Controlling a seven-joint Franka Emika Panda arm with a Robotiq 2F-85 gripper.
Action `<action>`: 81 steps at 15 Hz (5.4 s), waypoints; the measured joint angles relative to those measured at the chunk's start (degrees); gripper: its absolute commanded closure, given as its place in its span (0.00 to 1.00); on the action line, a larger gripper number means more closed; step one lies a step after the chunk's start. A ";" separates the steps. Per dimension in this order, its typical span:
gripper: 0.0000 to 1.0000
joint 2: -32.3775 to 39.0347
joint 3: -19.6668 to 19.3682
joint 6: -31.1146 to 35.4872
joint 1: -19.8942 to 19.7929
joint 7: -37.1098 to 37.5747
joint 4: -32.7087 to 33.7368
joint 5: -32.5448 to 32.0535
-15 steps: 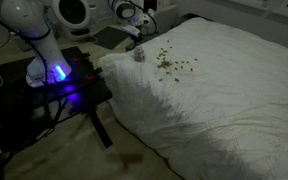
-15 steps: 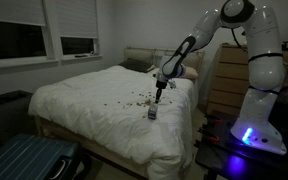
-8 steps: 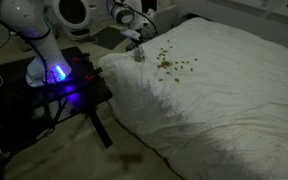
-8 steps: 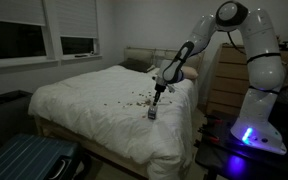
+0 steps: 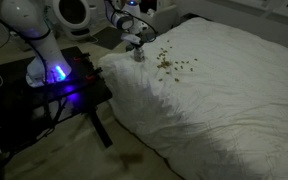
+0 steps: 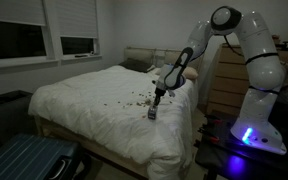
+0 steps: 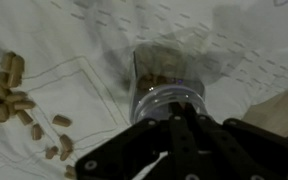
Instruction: Put some of the objects from the bed into the bottle
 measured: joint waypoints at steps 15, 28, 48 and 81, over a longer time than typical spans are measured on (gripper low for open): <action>1.00 1.28 -2.13 1.58 0.44 2.07 0.57 -5.03; 1.00 -7.62 7.72 -8.79 -7.53 1.81 0.96 3.10; 0.01 -12.87 -3.33 2.11 -6.69 3.46 0.50 11.92; 0.00 28.00 -14.12 2.10 2.21 17.87 39.47 4.93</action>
